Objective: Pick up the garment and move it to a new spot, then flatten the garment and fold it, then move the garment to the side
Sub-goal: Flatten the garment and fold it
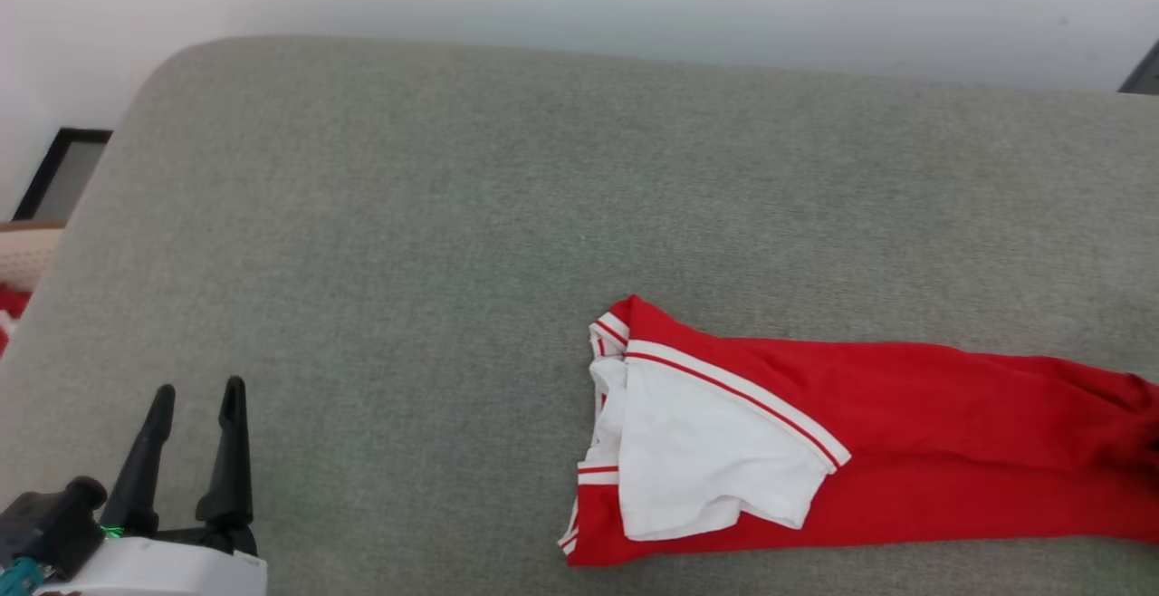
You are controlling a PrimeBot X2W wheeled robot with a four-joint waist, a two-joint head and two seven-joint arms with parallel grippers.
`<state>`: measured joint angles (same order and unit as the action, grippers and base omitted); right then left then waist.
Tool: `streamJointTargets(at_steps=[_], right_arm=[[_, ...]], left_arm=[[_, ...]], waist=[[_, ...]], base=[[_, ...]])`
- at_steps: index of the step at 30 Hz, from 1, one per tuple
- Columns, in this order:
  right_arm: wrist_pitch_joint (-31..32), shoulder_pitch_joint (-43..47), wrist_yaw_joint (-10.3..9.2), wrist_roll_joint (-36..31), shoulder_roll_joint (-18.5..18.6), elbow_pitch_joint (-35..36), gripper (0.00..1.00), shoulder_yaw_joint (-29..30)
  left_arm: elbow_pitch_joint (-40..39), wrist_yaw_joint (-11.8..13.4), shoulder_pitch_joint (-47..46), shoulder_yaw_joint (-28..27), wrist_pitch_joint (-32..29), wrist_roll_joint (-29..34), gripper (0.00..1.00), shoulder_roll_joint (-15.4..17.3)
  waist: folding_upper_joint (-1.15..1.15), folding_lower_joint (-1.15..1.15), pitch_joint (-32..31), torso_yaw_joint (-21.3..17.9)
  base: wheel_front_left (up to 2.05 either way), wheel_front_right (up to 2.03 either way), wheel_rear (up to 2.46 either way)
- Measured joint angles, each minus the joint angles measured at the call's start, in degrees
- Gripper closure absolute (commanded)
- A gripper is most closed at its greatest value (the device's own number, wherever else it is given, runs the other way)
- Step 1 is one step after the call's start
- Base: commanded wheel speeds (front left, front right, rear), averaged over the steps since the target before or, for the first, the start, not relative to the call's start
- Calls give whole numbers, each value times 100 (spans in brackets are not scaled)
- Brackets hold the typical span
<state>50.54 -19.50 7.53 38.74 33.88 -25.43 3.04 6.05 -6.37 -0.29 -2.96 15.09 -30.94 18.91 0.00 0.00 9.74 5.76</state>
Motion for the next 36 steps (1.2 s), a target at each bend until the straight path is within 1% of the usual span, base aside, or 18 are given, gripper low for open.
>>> streamJointTargets(at_steps=[2, 5, 8, 10, 13, 16, 21, 24, 31, 36], right_arm=[[83, 107, 0, 192, -58, 407, 100, -120], [261, 238, 0, 421, -267, 1115, 100, -275], [455, 296, 0, 487, -558, 1802, 100, -379], [580, 330, 0, 517, -814, 2159, 100, -504], [710, 300, 0, 500, -1216, 2549, 100, -789], [744, 131, 0, 398, -1559, 2699, 100, -1134], [589, -166, 0, 294, -2125, 2484, 100, -1724], [460, -303, -1, 208, -2306, 2215, 100, -2061], [-13, -561, -1, 51, -2487, 1377, 100, -2606], [-380, -761, -1, 45, -2541, 767, 100, -2830]], left_arm=[[30, -19, 9, 8, 0, 0, 0, 16], [62, -19, 11, 0, 0, -18, 0, 29], [66, -19, 11, 11, 0, -24, 0, 34], [64, -19, 8, 38, -1, -26, 0, 33], [63, -19, -8, 103, -3, -29, 0, 22], [64, -20, -69, 196, -21, -29, 0, -2], [108, -29, -190, 354, -27, -30, 0, -51], [181, -44, -257, 448, -29, -24, 0, -66], [307, -69, -337, 627, -26, -33, 0, -131], [376, -70, -369, 675, -20, -74, 0, -158]], waist=[[0, 0, -21, -51], [0, 0, -59, -106], [0, 0, -103, -133], [0, 0, -129, -124], [0, 0, -149, -68], [0, 0, -161, 27], [0, 0, -172, 239], [0, 0, -178, 392], [0, 0, -207, 741], [0, 0, -263, 870]], base=[[0, 0, 0], [0, 0, 0], [0, 0, 0], [0, 0, 0], [0, 0, 0], [0, 0, 0], [0, 0, 0], [0, 0, 0], [0, 0, 0], [0, 0, 0]])
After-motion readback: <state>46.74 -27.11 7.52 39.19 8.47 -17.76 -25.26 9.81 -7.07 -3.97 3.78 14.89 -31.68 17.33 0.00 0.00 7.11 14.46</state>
